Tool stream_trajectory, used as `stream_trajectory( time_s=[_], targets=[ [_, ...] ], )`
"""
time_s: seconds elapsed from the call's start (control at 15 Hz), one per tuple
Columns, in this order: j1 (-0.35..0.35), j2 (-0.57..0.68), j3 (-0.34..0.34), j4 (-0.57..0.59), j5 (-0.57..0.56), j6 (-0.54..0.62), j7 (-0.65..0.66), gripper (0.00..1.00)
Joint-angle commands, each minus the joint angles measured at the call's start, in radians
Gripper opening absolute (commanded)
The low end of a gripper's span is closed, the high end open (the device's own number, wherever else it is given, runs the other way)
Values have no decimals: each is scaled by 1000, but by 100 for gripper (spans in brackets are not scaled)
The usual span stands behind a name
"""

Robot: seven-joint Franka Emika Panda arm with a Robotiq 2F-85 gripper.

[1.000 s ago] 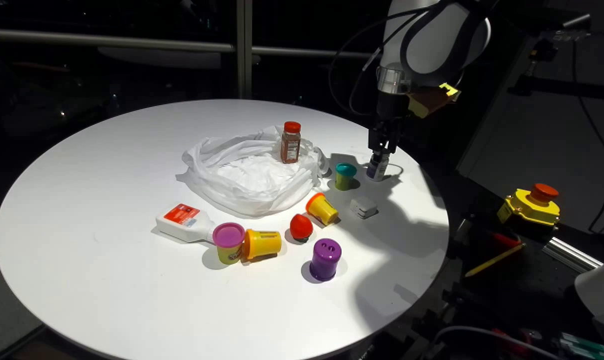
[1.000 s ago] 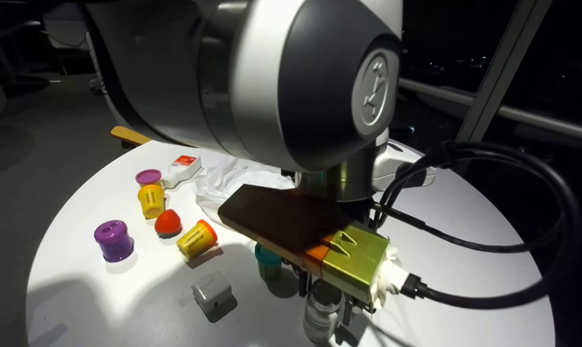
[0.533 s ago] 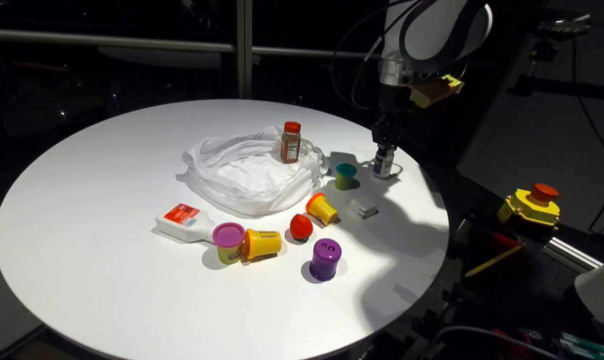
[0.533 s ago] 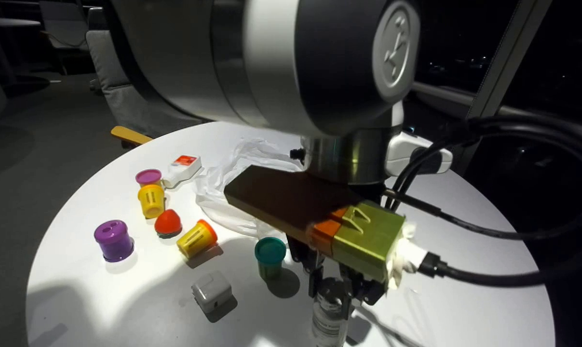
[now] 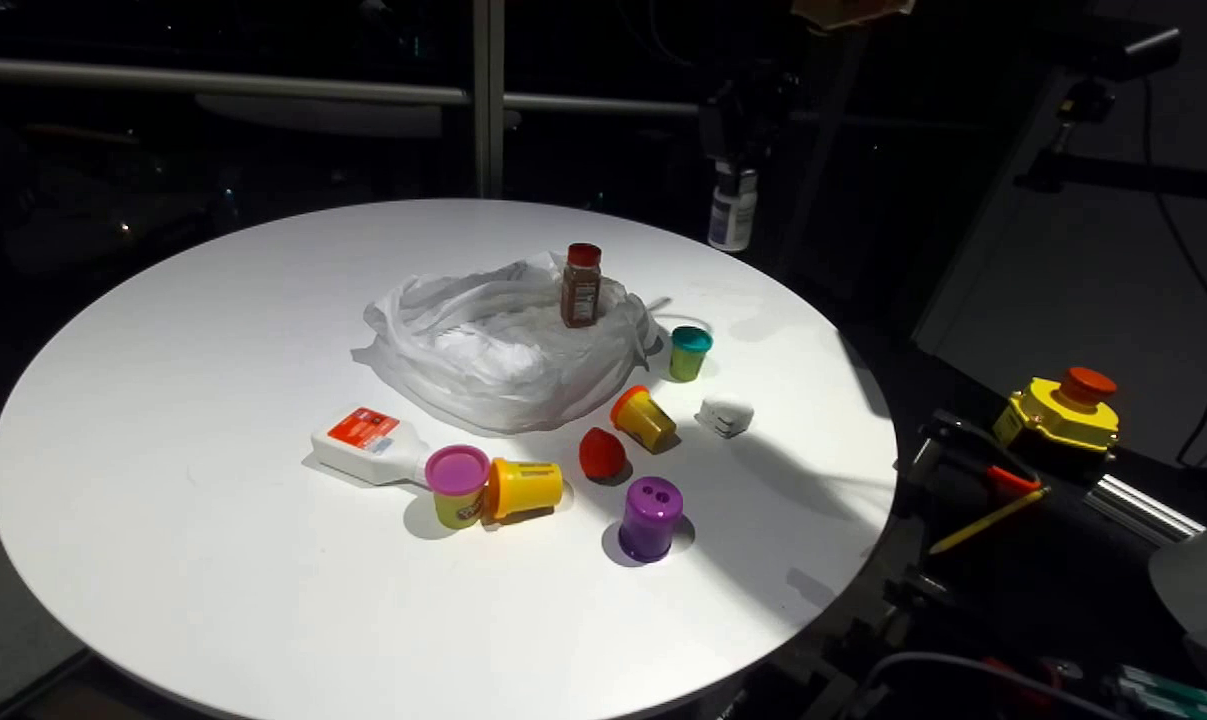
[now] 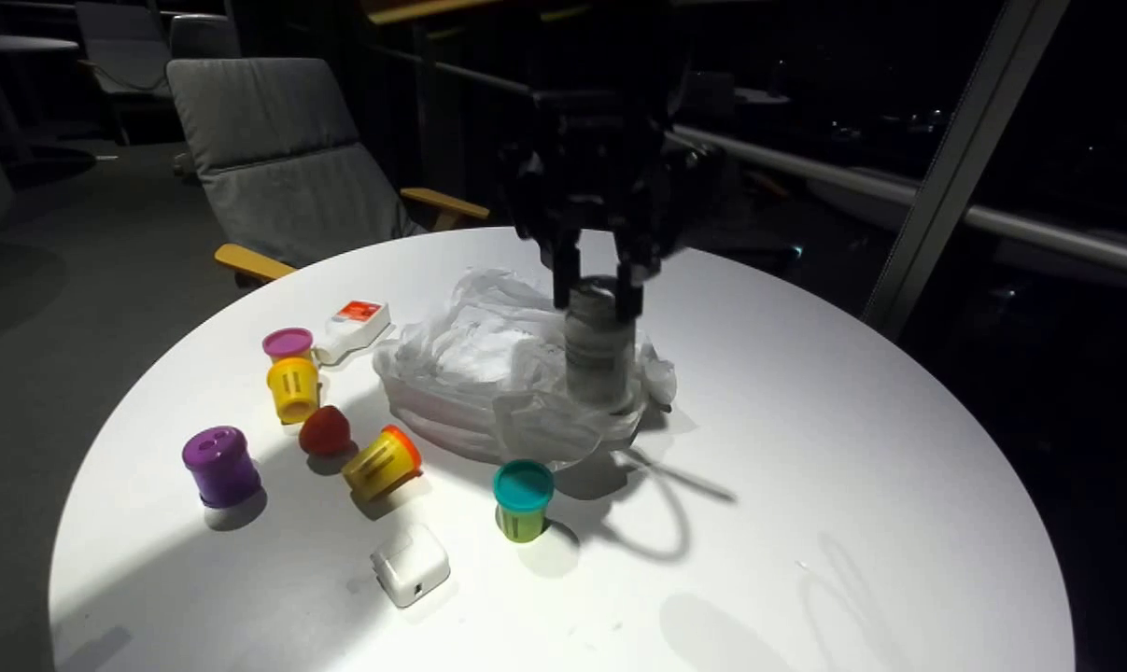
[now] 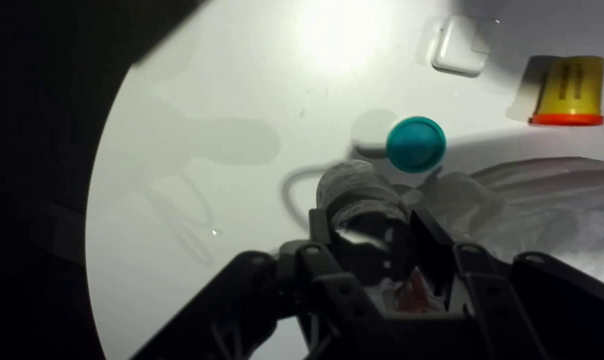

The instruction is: Put all the objects on the table into the plastic bag.

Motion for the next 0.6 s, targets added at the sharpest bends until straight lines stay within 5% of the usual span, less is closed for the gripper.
stream_trajectory(
  time_s=[0.0, 0.53],
  targets=[
    [43, 83, 73, 130, 14, -11, 70, 19],
    [104, 402, 84, 410, 27, 90, 192, 19]
  ],
)
